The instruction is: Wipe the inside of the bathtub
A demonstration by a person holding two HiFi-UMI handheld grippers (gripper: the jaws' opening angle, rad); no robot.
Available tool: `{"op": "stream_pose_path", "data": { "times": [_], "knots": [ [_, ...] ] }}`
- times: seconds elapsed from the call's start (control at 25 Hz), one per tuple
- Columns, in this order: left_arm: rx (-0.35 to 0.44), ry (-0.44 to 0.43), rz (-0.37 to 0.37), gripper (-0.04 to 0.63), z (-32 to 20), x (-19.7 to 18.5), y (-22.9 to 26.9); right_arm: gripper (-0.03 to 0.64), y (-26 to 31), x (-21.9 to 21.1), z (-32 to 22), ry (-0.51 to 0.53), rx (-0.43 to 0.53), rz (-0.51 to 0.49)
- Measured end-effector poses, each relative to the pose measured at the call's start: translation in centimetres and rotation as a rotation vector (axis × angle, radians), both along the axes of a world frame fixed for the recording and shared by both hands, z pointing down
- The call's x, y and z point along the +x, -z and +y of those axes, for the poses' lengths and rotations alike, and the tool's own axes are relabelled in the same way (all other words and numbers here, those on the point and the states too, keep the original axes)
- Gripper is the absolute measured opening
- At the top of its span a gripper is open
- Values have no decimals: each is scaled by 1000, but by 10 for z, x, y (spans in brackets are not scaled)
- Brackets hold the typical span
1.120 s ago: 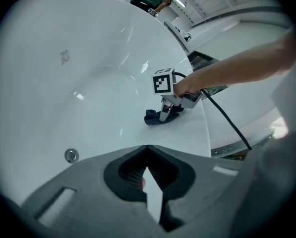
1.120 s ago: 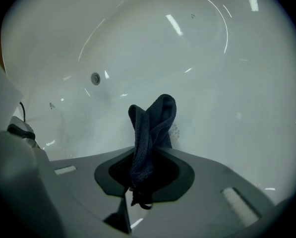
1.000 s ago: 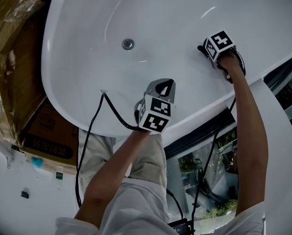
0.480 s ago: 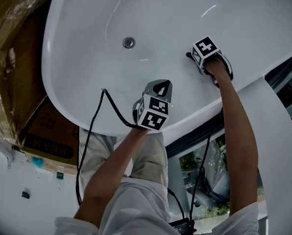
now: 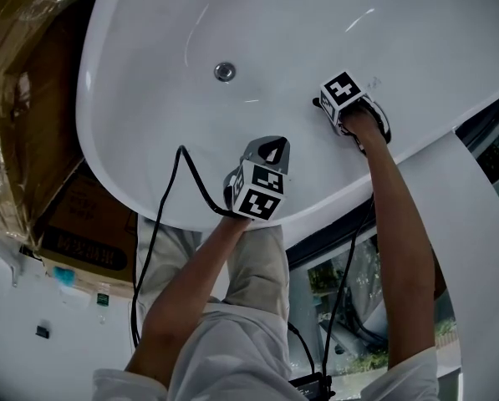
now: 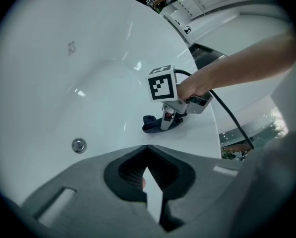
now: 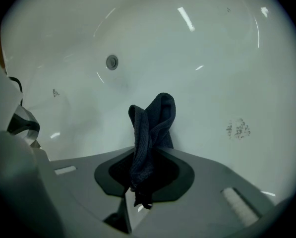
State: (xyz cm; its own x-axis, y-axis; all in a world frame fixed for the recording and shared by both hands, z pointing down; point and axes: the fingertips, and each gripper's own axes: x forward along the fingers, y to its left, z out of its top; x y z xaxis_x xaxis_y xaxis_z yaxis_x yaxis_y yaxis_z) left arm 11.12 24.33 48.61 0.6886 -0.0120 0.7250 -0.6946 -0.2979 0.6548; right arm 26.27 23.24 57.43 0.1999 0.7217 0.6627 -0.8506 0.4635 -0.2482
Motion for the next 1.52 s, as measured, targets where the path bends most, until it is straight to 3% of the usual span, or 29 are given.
{"op": "stream_pose_path", "data": {
  "times": [0.92,1.52],
  "knots": [
    [8,-64,-22,-2,25,-40,-12,67,-3,-56,69,18,-74,-29],
    [1,-50,-58,-2,20,-78,-20,67,3,-120,146,-89,-243,-110]
  ]
}}
